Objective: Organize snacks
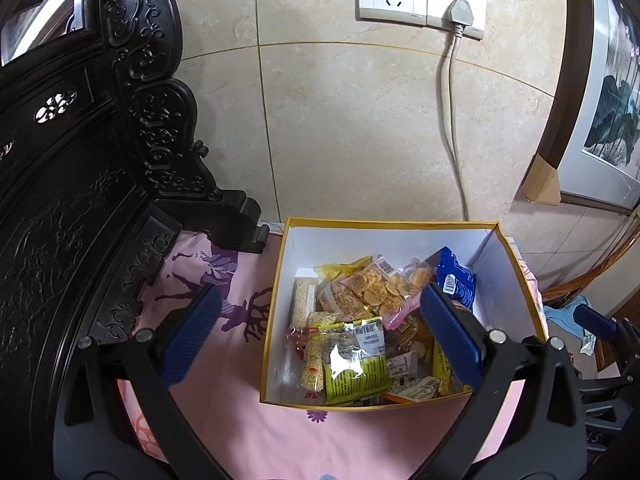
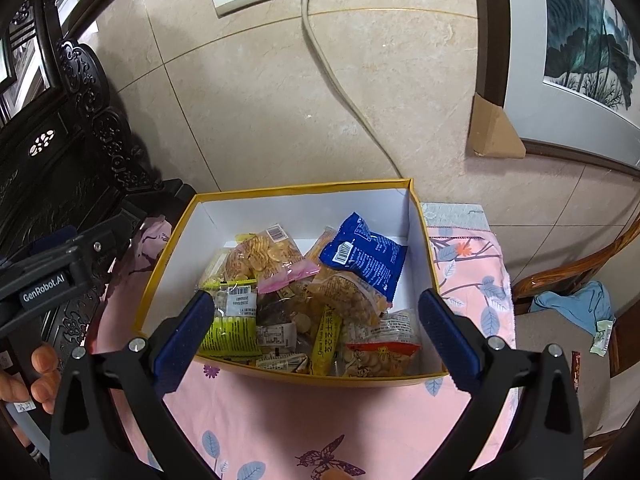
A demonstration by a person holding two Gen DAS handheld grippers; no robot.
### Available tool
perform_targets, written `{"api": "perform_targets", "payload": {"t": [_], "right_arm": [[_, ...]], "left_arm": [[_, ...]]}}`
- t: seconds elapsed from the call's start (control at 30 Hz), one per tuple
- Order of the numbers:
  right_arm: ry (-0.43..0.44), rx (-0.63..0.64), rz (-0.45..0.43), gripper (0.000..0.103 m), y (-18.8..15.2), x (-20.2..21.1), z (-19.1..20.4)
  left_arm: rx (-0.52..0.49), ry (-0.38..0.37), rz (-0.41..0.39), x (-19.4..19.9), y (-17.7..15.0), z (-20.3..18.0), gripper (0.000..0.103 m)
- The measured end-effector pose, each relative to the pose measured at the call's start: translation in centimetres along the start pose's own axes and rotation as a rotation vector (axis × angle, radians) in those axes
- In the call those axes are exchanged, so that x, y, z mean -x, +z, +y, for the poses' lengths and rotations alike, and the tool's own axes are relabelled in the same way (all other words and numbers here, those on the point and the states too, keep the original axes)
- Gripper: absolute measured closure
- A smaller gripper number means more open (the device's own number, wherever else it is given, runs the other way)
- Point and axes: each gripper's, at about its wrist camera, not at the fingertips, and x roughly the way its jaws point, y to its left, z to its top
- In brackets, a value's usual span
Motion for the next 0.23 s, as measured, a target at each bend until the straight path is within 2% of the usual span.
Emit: {"api": "perform_targets", "payload": {"t": [0.23], "right_arm": [[0.002,-0.001,0.009,0.001,-0.17,-0.16,0.12]], "left_arm": [[-0.005,-0.007,0.021,-0.23,-0.02,-0.01,0.002]]}}
